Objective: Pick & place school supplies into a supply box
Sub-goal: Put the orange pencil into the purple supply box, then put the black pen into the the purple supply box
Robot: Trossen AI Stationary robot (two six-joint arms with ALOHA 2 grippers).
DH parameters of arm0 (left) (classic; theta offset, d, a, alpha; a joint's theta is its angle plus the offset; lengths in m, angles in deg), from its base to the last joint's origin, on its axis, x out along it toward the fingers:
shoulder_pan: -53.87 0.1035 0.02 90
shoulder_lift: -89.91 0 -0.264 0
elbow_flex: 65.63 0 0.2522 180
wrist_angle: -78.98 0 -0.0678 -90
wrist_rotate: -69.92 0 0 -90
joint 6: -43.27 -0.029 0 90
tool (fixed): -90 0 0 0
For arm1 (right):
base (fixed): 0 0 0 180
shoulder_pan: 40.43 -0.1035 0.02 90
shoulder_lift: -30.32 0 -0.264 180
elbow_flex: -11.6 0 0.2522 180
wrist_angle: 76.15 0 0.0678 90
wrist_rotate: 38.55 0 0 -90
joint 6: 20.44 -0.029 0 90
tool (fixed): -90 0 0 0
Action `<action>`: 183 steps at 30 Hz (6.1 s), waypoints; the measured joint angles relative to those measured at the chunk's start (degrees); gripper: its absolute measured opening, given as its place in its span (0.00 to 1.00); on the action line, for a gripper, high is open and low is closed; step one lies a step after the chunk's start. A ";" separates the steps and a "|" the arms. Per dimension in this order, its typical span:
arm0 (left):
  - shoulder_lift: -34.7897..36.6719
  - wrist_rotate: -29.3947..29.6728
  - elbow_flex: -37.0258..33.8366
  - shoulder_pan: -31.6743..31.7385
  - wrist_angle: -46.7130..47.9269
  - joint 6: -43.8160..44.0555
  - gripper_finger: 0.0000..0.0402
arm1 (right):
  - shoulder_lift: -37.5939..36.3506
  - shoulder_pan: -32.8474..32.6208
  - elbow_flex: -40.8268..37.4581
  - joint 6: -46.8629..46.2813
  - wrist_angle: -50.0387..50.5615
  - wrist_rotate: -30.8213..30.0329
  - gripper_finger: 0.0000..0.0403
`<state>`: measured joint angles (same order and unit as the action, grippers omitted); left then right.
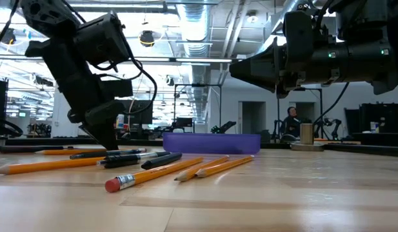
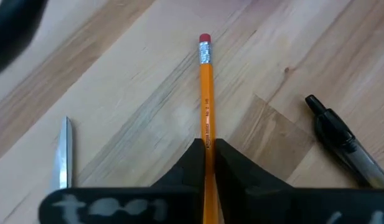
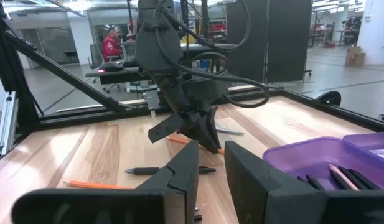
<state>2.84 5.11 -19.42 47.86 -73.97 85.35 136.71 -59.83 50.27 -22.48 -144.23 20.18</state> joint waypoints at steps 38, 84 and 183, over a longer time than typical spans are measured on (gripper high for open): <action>-0.49 -17.41 21.58 16.83 -7.59 -36.83 0.02 | 0.00 -0.01 0.00 0.51 0.05 0.00 0.18; -25.37 -10.04 51.73 19.33 19.17 -47.52 0.24 | 0.02 -0.35 0.00 0.02 3.46 0.37 0.18; -11.54 -0.81 32.34 -14.05 25.77 32.59 0.24 | 0.00 -17.73 -4.52 8.50 -8.14 10.21 0.18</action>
<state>-8.70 4.31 12.93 33.81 -48.20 117.94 136.71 -77.56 45.74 -13.98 -152.37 30.39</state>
